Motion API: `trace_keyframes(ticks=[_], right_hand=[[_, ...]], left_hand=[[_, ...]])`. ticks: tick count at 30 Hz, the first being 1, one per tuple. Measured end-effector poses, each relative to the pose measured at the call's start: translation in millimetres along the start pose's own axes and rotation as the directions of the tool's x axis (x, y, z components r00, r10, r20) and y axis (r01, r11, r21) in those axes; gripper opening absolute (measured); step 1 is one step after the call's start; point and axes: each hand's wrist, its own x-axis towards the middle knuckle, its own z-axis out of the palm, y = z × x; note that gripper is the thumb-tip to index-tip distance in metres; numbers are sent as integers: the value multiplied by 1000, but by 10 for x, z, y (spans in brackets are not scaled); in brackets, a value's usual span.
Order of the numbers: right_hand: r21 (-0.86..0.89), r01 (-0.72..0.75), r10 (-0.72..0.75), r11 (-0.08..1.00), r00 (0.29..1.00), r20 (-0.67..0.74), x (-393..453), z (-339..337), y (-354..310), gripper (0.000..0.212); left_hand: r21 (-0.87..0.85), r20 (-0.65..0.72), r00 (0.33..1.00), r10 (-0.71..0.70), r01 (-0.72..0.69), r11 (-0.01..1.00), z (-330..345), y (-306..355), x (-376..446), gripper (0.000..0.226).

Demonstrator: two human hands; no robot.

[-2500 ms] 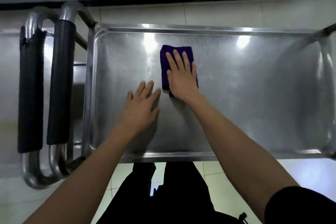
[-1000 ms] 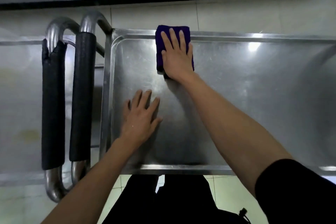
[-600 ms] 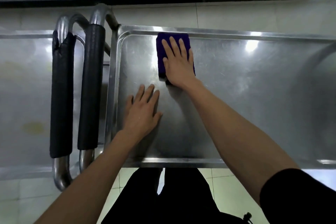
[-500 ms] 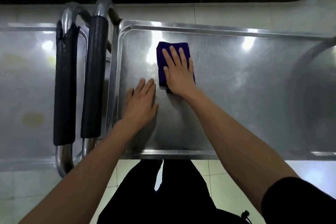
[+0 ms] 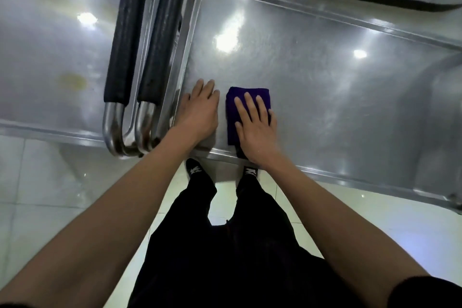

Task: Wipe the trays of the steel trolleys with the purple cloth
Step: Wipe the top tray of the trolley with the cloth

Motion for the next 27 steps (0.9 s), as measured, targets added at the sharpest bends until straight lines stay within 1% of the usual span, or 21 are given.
trace_keyframes(ticks=[6, 8, 11, 15, 18, 20, 24, 27], right_hand=[[-38, 166, -165, 985, 986, 33, -363, 145, 86, 63], [-43, 226, -224, 973, 974, 38, -499, 186, 116, 64], [-44, 294, -292, 955, 956, 39, -599, 208, 153, 63], [-31, 301, -299, 953, 953, 54, -543, 168, 164, 61], [-33, 298, -295, 954, 953, 69, -551, 172, 154, 61], [-47, 303, -300, 952, 951, 75, -539, 167, 158, 60], [-63, 307, -301, 950, 949, 90, -453, 111, 125, 59], [-76, 280, -275, 957, 959, 71, -296, 37, 101, 58]], left_hand=[[-65, -4, 986, -166, 166, 984, 216, 194, -321, 49], [-84, 0, 980, -199, 199, 976, 272, 271, -398, 50], [-122, -31, 967, -253, 248, 961, 331, 358, -536, 46], [-173, -108, 938, -328, 307, 936, 422, 434, -783, 38], [-185, -155, 922, -356, 327, 927, 498, 406, -953, 44], [-194, -175, 916, -361, 327, 925, 536, 381, -1010, 46], [-208, -172, 917, -359, 322, 924, 512, 305, -966, 37], [-201, -181, 920, -346, 310, 929, 468, 242, -873, 34]])
